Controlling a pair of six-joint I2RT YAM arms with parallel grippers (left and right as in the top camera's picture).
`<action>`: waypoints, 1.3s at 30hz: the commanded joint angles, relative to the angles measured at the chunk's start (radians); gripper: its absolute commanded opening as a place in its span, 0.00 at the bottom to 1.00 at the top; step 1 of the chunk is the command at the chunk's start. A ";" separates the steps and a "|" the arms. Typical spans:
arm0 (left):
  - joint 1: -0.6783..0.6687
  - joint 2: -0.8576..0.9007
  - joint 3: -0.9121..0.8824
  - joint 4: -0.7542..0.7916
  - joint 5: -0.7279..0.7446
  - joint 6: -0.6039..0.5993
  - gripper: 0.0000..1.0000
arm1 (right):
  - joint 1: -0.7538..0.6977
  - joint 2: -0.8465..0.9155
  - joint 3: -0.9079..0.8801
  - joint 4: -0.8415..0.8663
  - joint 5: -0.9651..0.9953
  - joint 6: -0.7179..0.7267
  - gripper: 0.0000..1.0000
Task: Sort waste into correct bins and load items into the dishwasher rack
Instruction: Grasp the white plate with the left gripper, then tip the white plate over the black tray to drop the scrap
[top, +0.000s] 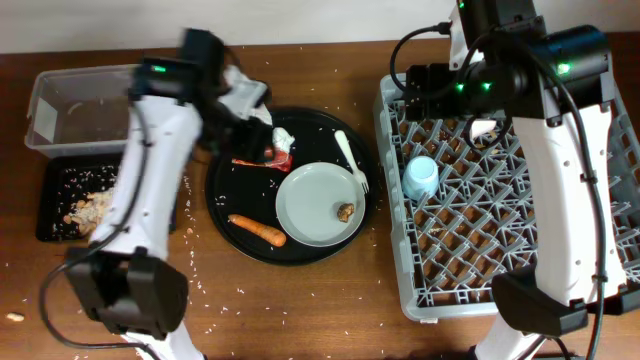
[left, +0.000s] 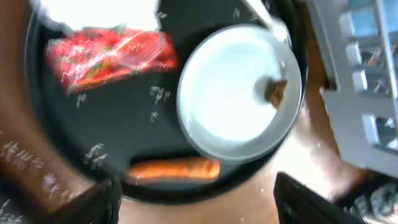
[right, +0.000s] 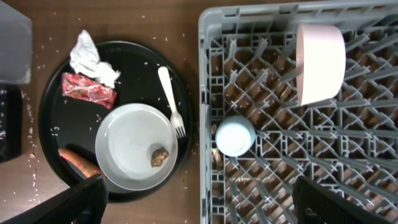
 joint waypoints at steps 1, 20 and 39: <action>-0.128 -0.016 -0.176 0.183 0.006 0.078 0.78 | 0.005 -0.006 0.011 -0.008 0.026 0.006 0.94; -0.401 0.182 -0.369 0.491 -0.127 0.095 0.72 | 0.005 -0.004 0.010 -0.008 0.023 0.009 0.94; -0.160 0.236 -0.319 0.372 -0.170 -0.053 0.64 | 0.005 0.026 0.010 -0.008 0.023 0.009 0.95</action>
